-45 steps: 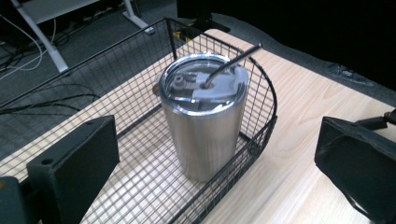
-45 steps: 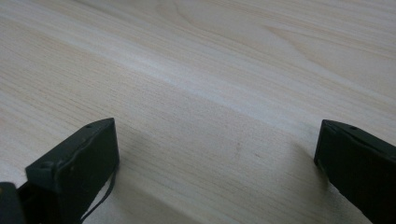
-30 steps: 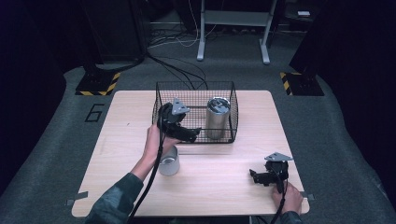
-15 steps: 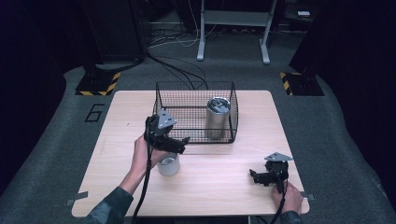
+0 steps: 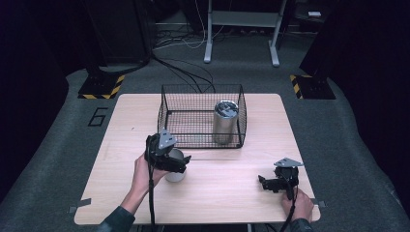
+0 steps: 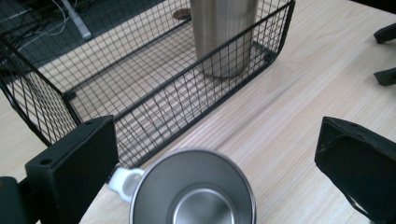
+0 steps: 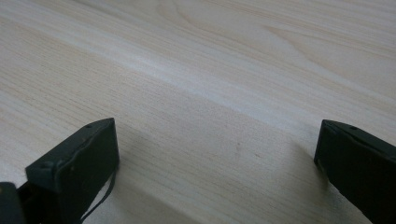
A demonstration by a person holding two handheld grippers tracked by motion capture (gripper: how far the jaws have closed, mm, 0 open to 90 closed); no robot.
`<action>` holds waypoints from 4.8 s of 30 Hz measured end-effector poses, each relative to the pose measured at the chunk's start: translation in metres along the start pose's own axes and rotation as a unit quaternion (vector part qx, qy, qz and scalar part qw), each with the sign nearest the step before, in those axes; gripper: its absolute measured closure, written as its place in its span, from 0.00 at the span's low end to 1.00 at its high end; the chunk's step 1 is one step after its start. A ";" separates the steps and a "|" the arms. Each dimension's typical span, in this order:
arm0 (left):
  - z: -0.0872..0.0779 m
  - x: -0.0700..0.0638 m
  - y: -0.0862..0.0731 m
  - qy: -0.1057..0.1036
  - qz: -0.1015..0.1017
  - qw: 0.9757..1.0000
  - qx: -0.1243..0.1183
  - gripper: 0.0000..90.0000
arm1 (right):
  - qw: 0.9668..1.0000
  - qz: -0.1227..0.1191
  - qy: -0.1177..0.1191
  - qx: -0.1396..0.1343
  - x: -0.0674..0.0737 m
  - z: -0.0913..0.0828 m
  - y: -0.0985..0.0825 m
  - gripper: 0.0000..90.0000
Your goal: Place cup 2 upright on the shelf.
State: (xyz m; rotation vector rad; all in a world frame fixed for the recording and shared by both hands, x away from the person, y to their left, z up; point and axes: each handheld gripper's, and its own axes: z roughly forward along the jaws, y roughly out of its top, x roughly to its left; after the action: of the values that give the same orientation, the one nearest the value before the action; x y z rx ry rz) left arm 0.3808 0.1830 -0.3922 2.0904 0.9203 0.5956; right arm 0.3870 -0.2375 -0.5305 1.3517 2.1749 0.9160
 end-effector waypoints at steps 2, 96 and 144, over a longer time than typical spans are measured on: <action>0.003 0.001 -0.005 0.002 -0.004 1.000 0.003 0.00 | 1.000 0.000 0.000 0.000 0.000 0.000 0.000 0.00; -0.005 0.011 0.028 -0.046 -0.001 0.999 -0.008 0.07 | 1.000 0.000 0.000 0.000 0.000 0.000 0.000 0.00; 0.024 0.056 0.110 -0.035 0.030 0.999 -0.024 0.07 | 1.000 0.000 0.000 0.000 0.000 0.000 0.000 0.00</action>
State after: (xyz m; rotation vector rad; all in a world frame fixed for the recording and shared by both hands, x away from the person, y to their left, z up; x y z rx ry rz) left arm 0.4773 0.1652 -0.3133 2.0883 0.7983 0.5671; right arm 0.3870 -0.2375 -0.5305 1.3510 2.1749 0.9159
